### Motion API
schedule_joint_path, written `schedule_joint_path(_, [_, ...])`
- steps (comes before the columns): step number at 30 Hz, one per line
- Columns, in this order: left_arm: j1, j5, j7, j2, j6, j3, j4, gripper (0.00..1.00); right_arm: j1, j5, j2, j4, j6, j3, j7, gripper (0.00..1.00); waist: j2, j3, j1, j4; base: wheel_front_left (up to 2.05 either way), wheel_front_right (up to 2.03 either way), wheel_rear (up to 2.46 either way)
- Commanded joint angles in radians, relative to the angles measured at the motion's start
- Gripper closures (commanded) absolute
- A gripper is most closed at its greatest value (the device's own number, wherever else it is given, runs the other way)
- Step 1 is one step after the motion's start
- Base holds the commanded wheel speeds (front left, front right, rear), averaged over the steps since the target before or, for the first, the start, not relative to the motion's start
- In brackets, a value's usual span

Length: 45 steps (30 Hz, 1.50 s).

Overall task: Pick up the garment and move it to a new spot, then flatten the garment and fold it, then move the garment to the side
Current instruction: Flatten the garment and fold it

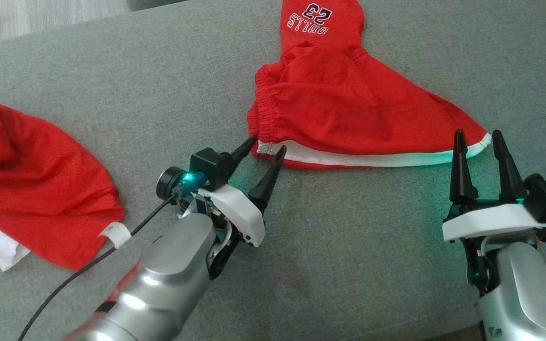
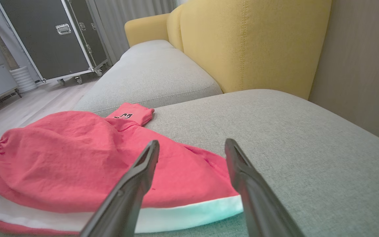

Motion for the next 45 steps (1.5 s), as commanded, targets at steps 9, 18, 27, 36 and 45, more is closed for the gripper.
schedule_joint_path(9, [-0.061,-0.056,-0.062,0.046,0.001,-0.013,-0.031,1.0,-0.026,-0.008,-0.003,0.02,0.004,0.018,-0.011,0.0,0.0,-0.018,-0.0001,0.024,0.0,0.0,0.0])
schedule_joint_path(18, [0.009,0.009,-0.066,0.058,0.003,0.06,-0.102,1.0,-0.031,-0.084,-0.003,0.17,0.004,-0.056,0.036,0.0,0.0,-0.053,-0.0001,0.068,0.0,0.0,0.0])
schedule_joint_path(27, [0.053,0.056,-0.066,0.047,0.002,0.085,-0.123,1.0,-0.07,-0.06,-0.003,0.294,0.004,-0.123,0.048,0.0,0.0,-0.067,-0.0001,0.094,0.0,0.0,0.0])
schedule_joint_path(36, [0.062,0.074,-0.066,0.039,0.002,0.099,-0.124,1.0,-0.108,-0.071,-0.003,0.405,0.004,-0.135,0.075,0.0,0.0,-0.068,-0.0001,0.108,0.0,0.0,0.0])
schedule_joint_path(45, [0.068,0.087,-0.066,0.035,0.002,0.109,-0.109,1.0,-0.128,-0.033,-0.003,0.474,0.004,-0.078,0.102,1.0,0.0,-0.081,-0.0001,0.103,0.0,0.0,0.0])
